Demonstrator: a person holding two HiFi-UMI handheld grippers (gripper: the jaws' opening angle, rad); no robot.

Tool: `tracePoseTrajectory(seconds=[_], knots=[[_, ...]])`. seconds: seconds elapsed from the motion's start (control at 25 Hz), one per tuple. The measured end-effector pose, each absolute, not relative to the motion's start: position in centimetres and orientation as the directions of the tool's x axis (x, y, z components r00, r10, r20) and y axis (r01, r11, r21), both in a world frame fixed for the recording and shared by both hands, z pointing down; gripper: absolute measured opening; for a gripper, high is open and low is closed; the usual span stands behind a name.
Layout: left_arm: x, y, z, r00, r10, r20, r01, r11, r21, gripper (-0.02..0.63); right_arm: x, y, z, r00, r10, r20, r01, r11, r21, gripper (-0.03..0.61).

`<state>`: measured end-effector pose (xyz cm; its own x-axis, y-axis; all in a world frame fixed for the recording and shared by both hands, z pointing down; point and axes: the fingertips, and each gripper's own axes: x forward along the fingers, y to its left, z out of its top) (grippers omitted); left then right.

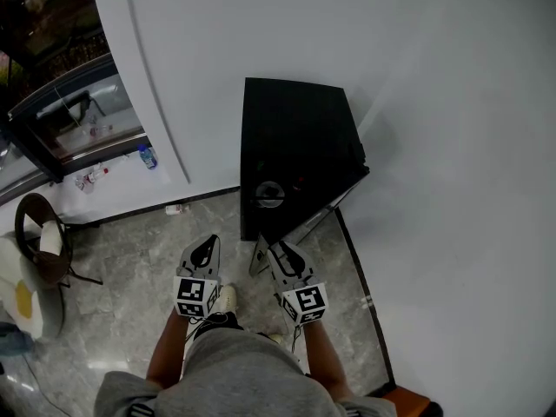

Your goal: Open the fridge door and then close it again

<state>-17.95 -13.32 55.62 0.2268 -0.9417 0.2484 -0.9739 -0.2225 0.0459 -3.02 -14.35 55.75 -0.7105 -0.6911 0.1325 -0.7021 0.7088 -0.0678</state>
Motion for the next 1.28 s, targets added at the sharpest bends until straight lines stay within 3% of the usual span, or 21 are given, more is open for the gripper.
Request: tracePoseTrajectory(seconds=[0.56, 1.28], knots=[[-21.1, -16.5, 55.4, 0.256, -0.94, 0.225, -0.967, -0.252, 0.045, 0.006, -6.1, -17.8, 56.2, -0.685, -0.715, 0.14, -0.727, 0.684, -0.059, 0.13], [-24.6, -20.8, 55.6, 0.31, -0.925, 0.22, -0.95, -0.306, 0.056, 0.006, -8.4, -22.3, 56.2, -0.597, -0.789, 0.147, -0.8, 0.599, -0.033, 0.069]])
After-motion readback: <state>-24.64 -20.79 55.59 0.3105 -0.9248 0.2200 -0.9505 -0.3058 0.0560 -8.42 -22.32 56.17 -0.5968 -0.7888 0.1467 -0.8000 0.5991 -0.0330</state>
